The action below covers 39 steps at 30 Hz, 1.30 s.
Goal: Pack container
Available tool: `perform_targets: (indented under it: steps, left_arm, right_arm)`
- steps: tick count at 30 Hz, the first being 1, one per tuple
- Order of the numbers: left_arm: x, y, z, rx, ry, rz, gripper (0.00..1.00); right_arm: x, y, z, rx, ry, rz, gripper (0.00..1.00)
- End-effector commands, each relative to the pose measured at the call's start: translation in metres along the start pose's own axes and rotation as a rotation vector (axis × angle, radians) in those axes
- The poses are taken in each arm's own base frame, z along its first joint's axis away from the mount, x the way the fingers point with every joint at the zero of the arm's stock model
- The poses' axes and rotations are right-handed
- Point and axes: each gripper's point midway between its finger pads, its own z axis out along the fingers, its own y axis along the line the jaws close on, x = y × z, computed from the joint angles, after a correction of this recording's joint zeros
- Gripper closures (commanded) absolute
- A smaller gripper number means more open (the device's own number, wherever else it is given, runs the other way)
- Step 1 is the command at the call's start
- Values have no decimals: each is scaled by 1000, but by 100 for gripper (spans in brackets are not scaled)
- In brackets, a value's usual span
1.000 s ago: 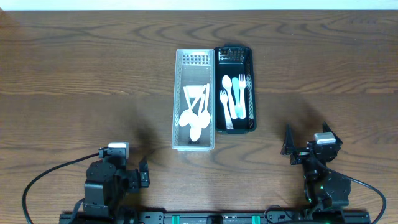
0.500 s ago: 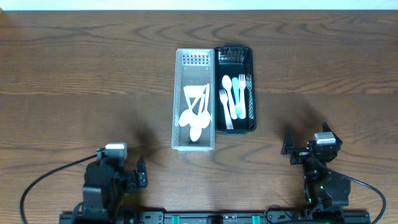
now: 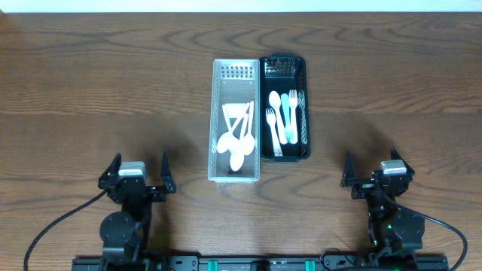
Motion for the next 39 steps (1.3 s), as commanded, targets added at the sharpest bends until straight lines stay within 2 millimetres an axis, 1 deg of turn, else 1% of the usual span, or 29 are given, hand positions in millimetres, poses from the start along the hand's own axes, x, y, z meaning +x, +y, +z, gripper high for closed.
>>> perform_targets:
  steps: [1, 3, 6, 10, 39]
  left_arm:
    - [13, 7, 9, -40, -31, 49, 2]
    - [22, 10, 12, -53, -32, 47, 2]
    - [41, 12, 12, -58, 48, 53, 2]
    - [42, 9, 12, -38, 50, 51, 2]
    - [42, 9, 12, -39, 54, 52, 2]
  right_arm:
    - [1, 3, 0, -15, -3, -17, 1]
    - [1, 3, 0, -15, -3, -17, 1]
    - [1, 3, 0, -15, -3, -17, 1]
    - [1, 3, 0, -15, -3, -17, 1]
    - [1, 3, 0, -15, -3, -17, 1]
